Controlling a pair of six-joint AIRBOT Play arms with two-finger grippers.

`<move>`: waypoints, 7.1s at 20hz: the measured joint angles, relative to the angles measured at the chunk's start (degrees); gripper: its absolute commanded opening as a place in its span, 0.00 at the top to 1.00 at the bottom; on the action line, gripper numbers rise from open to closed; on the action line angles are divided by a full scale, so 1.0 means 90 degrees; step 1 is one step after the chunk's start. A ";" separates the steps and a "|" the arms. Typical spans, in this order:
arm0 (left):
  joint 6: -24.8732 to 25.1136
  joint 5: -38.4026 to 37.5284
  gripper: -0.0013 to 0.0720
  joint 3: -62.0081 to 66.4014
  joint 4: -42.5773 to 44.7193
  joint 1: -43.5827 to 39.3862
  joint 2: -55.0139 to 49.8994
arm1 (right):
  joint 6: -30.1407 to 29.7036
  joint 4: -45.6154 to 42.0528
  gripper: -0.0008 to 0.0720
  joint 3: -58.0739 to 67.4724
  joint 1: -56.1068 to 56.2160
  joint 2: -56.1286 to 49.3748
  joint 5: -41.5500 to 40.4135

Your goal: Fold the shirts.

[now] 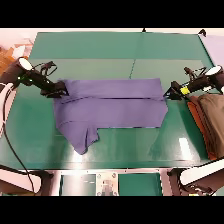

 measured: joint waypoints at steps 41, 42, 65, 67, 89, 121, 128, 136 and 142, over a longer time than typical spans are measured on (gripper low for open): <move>-0.1416 0.1814 0.95 -0.5693 -0.0435 -0.1110 0.4940 | 0.0410 0.0967 0.96 -0.6290 -0.0153 0.4762 -0.2973; -0.1474 0.1644 0.95 -0.5540 -0.0270 -0.1110 0.4957 | 0.0408 0.0823 0.96 -0.6169 -0.0238 0.4765 -0.2783; -0.0702 0.1921 0.18 0.0772 0.0112 -0.1098 -0.0073 | 0.0454 0.1513 0.32 0.0661 0.0248 -0.0437 -0.1824; -0.0695 0.2188 0.18 0.1168 0.0146 -0.1037 -0.0357 | 0.0447 0.1724 0.32 0.1396 0.0189 -0.0964 -0.1719; -0.0733 -0.0185 0.95 0.2237 0.0250 -0.0238 -0.0661 | -0.1443 0.0600 0.42 0.1688 -0.0386 -0.2006 -0.0080; -0.0748 -0.0107 0.95 0.2237 0.0090 -0.0236 -0.0661 | -0.2208 0.1120 0.37 0.3094 -0.0546 -0.3208 0.1831; -0.0687 -0.0036 0.95 0.2237 0.0017 -0.0236 -0.0661 | -0.2261 0.0882 0.97 0.3096 -0.0544 -0.3196 0.2047; -0.0600 -0.0148 0.95 0.2232 -0.0850 -0.0396 -0.0665 | -0.1787 0.1693 0.97 0.3116 -0.0124 -0.1957 0.2086; -0.0554 0.0631 0.95 0.1892 -0.1083 -0.1851 -0.0750 | -0.0797 0.1919 0.97 0.3356 0.0520 -0.0372 0.2161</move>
